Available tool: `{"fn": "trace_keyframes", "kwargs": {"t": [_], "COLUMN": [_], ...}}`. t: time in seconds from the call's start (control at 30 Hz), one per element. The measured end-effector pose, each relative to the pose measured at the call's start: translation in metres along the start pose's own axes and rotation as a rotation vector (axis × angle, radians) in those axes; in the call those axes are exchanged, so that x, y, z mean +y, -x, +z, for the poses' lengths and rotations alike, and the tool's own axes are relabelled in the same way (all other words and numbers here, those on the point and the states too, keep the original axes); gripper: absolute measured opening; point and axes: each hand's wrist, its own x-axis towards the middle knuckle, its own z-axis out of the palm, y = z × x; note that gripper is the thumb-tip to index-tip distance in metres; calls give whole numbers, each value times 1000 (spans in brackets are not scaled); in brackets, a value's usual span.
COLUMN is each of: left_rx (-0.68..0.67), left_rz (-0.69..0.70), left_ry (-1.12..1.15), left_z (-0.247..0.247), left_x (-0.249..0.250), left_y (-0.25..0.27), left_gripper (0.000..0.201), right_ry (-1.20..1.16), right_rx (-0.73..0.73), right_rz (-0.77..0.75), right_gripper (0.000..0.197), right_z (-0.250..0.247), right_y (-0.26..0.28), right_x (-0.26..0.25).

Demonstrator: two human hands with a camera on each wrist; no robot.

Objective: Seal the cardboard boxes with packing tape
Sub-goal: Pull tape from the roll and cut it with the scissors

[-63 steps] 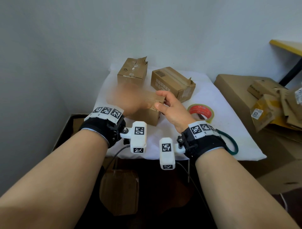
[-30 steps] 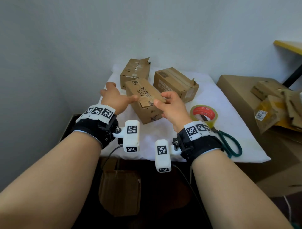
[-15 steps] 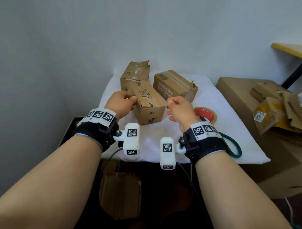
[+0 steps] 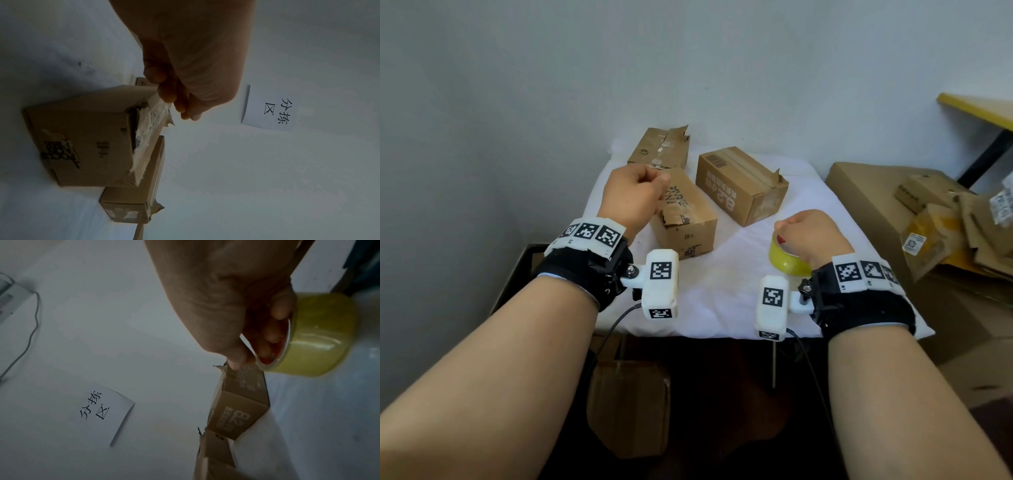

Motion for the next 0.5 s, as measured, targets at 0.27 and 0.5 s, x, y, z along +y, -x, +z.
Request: {"fn": "trace_keyframes", "kwargs": {"t": [0.27, 0.5], "left_rx": [-20, -74], "left_rz": [6, 20], "left_ry": [25, 48], "left_z": [1, 3], "left_x": [2, 7], "left_y": [1, 5], "left_gripper": [15, 15], "right_ry": [541, 306], "right_rx": [-270, -125], "right_rz": [-41, -134], "right_gripper": [48, 20], "right_z": [-8, -8], "right_y": [12, 6], "right_x": [-8, 0]}}
